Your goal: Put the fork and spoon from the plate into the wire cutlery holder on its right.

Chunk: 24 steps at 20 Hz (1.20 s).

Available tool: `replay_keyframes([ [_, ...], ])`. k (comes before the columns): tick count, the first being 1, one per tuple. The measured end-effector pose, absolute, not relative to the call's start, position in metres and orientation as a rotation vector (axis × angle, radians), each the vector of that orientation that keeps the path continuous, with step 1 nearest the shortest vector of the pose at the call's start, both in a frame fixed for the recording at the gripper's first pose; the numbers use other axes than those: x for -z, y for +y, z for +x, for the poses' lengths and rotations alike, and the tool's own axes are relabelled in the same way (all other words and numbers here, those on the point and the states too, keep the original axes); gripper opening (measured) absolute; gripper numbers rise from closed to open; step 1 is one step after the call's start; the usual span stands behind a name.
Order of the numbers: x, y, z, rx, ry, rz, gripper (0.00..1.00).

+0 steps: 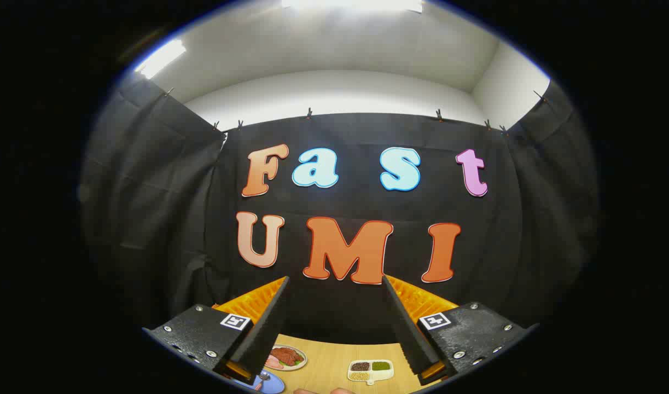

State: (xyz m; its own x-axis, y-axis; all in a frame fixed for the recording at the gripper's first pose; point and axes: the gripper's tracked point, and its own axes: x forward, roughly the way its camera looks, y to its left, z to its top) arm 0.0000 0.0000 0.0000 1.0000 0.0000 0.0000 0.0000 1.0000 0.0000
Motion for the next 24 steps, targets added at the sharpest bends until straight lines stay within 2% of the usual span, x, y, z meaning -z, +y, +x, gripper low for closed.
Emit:
replay_keyframes([
  [18,0.011,0.007,0.006,-0.011,0.061,0.055,0.96],
  [24,0.069,0.032,0.007,-0.051,0.208,0.020,0.96],
])
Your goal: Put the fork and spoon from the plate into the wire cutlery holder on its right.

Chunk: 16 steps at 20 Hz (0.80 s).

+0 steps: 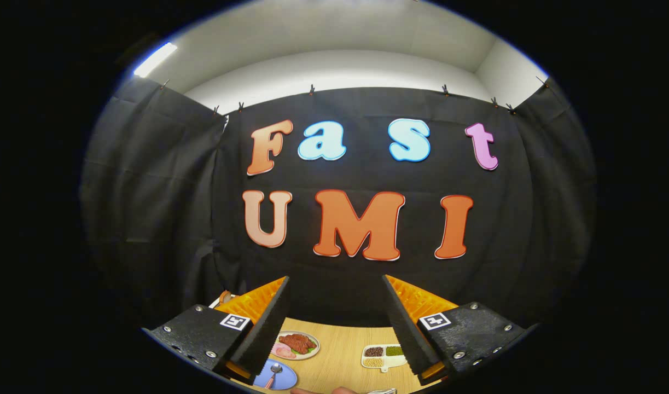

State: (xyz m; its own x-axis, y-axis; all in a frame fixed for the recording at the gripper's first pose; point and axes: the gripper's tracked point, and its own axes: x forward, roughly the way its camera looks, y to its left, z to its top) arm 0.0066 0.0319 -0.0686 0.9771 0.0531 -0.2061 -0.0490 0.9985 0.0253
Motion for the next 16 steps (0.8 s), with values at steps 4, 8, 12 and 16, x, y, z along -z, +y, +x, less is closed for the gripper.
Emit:
replay_keyframes([
  [4,0.112,0.062,0.003,-0.093,0.329,0.001,0.97],
  [8,0.172,0.104,-0.010,-0.196,0.522,0.005,0.97],
  [12,0.226,0.134,-0.017,-0.247,0.699,0.040,0.97],
  [16,0.282,0.161,-0.046,-0.302,0.922,0.142,0.94],
])
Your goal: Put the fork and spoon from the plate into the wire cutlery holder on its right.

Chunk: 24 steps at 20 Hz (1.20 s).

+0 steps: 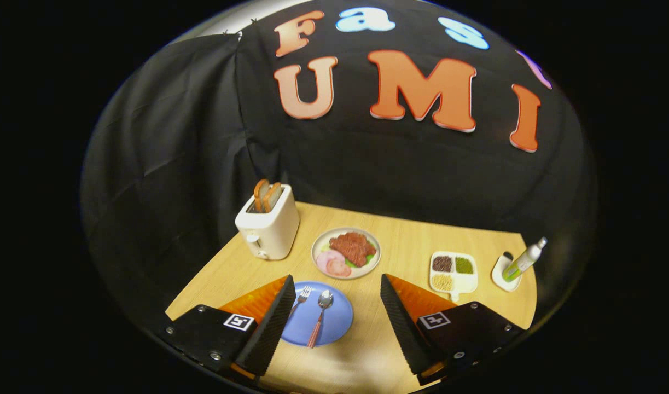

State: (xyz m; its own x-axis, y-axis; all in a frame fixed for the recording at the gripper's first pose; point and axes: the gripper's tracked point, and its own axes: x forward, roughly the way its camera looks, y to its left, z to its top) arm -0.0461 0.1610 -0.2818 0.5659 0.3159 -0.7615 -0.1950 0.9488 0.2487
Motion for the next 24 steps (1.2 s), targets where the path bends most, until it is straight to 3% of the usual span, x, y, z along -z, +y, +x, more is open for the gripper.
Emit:
replay_keyframes([
  [4,0.326,0.172,-0.057,-0.266,1.053,0.148,0.89],
  [18,0.440,0.214,-0.133,-0.363,1.554,-0.068,0.83],
  [24,0.460,0.222,-0.154,-0.349,1.696,-0.069,0.70],
])
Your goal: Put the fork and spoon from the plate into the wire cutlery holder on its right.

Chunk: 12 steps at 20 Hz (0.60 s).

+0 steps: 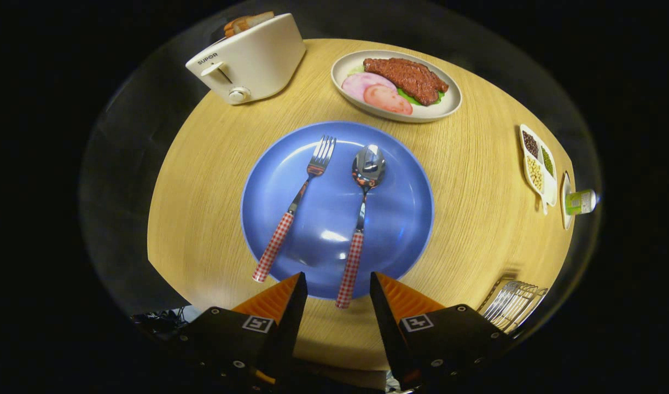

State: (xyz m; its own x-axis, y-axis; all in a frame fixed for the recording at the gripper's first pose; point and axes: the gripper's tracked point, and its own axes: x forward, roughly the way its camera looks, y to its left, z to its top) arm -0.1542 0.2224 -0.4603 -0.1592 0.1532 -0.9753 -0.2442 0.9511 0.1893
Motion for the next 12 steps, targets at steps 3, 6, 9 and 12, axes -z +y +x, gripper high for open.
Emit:
replay_keyframes([
  [3,0.467,0.218,-0.159,-0.312,1.718,-0.103,0.64],
  [6,0.474,0.222,-0.161,-0.261,1.737,-0.086,0.52],
  [9,0.479,0.228,-0.168,-0.215,1.782,-0.039,0.32],
  [12,0.485,0.223,-0.164,-0.148,1.772,-0.064,0.19],
])
